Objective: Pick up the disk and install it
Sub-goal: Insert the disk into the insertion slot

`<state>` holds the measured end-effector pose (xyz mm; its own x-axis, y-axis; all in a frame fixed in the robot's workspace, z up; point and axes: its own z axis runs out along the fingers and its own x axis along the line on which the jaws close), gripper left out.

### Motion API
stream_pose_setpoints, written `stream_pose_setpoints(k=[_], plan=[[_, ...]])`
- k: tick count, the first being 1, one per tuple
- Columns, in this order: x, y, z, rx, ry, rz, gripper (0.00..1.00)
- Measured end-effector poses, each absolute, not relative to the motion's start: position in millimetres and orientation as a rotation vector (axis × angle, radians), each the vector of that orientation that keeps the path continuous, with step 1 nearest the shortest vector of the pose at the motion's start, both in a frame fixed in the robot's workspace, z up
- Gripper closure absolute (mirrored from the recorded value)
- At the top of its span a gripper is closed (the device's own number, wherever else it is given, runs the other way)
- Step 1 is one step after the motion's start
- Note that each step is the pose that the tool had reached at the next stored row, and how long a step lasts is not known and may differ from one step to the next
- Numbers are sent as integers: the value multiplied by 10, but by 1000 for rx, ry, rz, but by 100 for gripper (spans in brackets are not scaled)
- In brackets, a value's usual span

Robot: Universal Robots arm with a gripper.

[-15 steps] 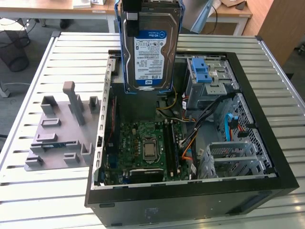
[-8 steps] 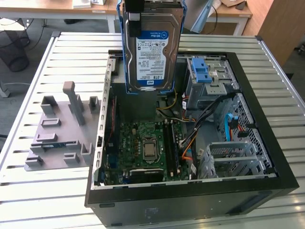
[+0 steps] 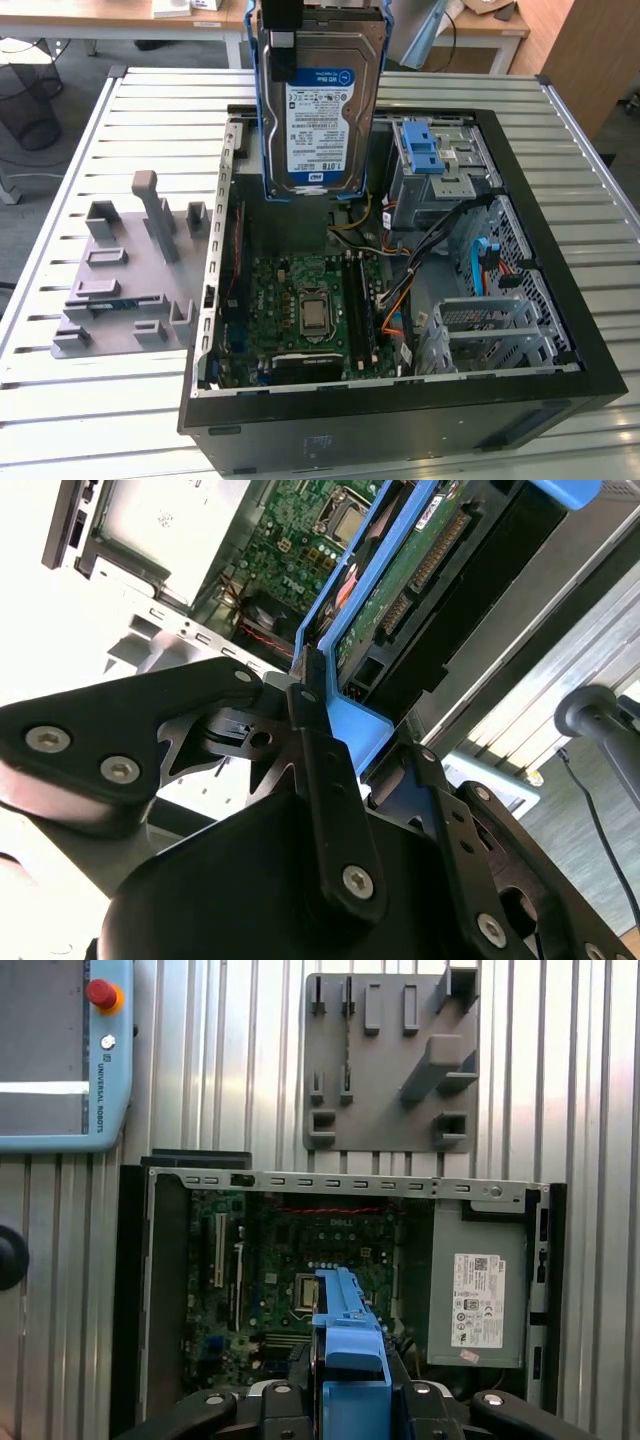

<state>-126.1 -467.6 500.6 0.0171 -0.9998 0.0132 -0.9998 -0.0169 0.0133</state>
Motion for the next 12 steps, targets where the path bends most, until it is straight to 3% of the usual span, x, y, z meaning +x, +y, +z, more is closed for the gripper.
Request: stream_pose_setpoints(k=[12], plan=[[-1261, -4765, 5005, 2227, -2189, 0, 64]])
